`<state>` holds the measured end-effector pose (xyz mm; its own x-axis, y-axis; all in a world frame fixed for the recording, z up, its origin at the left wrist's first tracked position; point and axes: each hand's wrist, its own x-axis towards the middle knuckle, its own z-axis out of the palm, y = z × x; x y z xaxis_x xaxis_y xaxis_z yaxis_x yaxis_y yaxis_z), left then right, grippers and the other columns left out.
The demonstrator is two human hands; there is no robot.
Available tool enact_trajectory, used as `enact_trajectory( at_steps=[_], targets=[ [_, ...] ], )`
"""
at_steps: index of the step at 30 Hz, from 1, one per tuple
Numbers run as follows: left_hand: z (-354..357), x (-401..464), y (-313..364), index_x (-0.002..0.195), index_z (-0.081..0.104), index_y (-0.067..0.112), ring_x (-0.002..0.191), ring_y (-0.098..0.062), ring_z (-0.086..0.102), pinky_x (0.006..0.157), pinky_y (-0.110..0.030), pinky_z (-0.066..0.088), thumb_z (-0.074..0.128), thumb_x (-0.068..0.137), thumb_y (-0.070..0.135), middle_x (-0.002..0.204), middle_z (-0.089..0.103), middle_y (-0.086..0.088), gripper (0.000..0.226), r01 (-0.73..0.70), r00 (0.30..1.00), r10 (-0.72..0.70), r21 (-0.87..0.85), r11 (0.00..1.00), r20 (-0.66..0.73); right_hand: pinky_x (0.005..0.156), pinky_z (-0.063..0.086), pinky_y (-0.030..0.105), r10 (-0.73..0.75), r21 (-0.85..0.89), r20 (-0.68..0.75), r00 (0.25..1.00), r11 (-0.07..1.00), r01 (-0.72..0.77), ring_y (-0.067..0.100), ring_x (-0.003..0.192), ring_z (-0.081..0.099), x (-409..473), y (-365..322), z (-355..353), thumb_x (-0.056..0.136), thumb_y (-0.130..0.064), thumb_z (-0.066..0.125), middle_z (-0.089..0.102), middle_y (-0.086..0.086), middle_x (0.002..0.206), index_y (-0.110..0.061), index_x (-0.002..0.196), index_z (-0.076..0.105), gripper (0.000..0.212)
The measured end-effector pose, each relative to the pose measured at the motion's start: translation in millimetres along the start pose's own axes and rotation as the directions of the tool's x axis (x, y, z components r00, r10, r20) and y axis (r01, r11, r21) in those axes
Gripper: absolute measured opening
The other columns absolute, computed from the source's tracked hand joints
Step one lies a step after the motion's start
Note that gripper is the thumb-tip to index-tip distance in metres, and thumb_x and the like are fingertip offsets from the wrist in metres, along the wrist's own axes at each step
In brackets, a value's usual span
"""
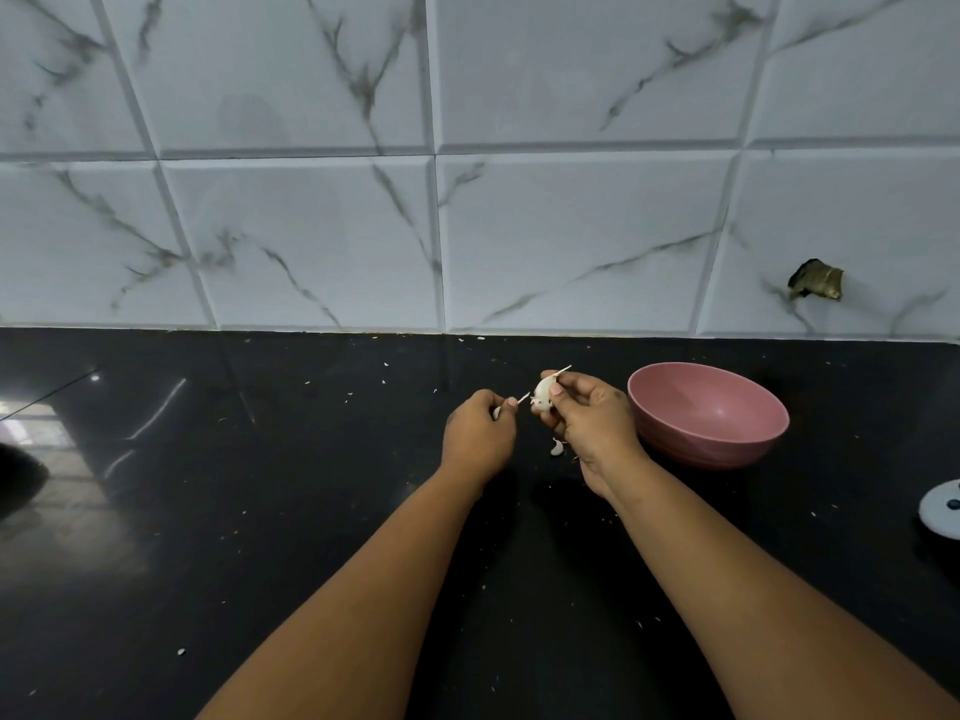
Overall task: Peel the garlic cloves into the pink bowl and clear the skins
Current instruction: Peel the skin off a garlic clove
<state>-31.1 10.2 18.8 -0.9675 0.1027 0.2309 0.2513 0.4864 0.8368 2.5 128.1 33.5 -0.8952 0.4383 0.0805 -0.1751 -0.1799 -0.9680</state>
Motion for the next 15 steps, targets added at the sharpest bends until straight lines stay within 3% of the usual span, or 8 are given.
enact_trajectory(
  at_steps=[2,5,8,10,12,15],
  targets=[
    [-0.6,0.2,-0.9,0.094,0.063,0.013,0.076,-0.011,0.052,0.059,-0.023,0.035,0.055,0.096,0.027,0.079,0.058,0.005,0.017,-0.042,0.999,0.042,0.099,0.994,0.000,0.072,0.056,0.024,0.005,0.000,-0.006,1.000,1.000,-0.005,0.018,0.078,0.069,0.9,0.8,-0.4,0.094,-0.004,0.057,0.071,0.001,0.091,-0.014,0.095,0.067,0.015],
    [-0.9,2.5,-5.9,0.094,0.068,0.020,0.089,-0.011,0.058,0.075,-0.022,0.041,0.061,0.092,0.023,0.090,0.067,0.005,0.007,-0.060,0.998,0.054,0.167,0.984,0.039,0.070,0.055,0.024,0.010,-0.035,0.005,1.000,0.999,-0.010,0.020,0.078,0.069,1.8,1.6,-1.1,0.094,-0.004,0.058,0.070,0.004,0.089,-0.013,0.096,0.067,0.013],
    [1.1,4.2,-10.2,0.095,0.070,0.023,0.101,-0.018,0.059,0.094,-0.035,0.047,0.060,0.093,0.027,0.086,0.068,0.008,0.011,-0.047,0.998,0.040,0.164,0.985,0.044,0.072,0.055,0.026,-0.006,-0.111,0.035,0.999,0.994,0.010,0.016,0.078,0.068,2.2,2.4,-2.7,0.095,-0.006,0.057,0.071,0.004,0.094,-0.020,0.092,0.070,0.019],
    [-0.1,2.5,-5.4,0.093,0.071,0.018,0.089,-0.018,0.060,0.085,-0.035,0.049,0.055,0.096,0.032,0.074,0.064,0.006,0.021,-0.068,0.997,0.070,0.072,0.995,-0.025,0.072,0.053,0.031,-0.055,-0.199,0.059,0.997,0.978,0.066,0.015,0.079,0.065,1.4,3.0,-3.6,0.095,-0.009,0.057,0.072,0.000,0.095,-0.028,0.088,0.072,0.025],
    [-3.1,0.3,1.5,0.094,0.073,0.017,0.079,-0.013,0.063,0.074,-0.030,0.050,0.057,0.096,0.033,0.076,0.068,0.004,0.023,-0.104,0.992,0.094,-0.114,0.988,-0.086,0.074,0.055,0.036,-0.106,-0.244,0.058,0.993,0.963,0.117,0.018,0.085,0.067,-0.3,2.8,-3.7,0.092,-0.011,0.062,0.073,-0.003,0.092,-0.029,0.087,0.072,0.021],
    [-3.8,-3.5,6.5,0.096,0.075,0.021,0.081,-0.008,0.068,0.074,-0.025,0.055,0.067,0.091,0.026,0.084,0.074,0.005,0.011,-0.099,0.995,0.095,-0.372,0.923,-0.030,0.081,0.057,0.032,-0.125,-0.243,0.064,0.990,0.960,0.137,0.015,0.092,0.069,-2.5,2.3,-3.5,0.087,-0.013,0.070,0.074,-0.003,0.092,-0.030,0.086,0.073,0.016]
  ],
)
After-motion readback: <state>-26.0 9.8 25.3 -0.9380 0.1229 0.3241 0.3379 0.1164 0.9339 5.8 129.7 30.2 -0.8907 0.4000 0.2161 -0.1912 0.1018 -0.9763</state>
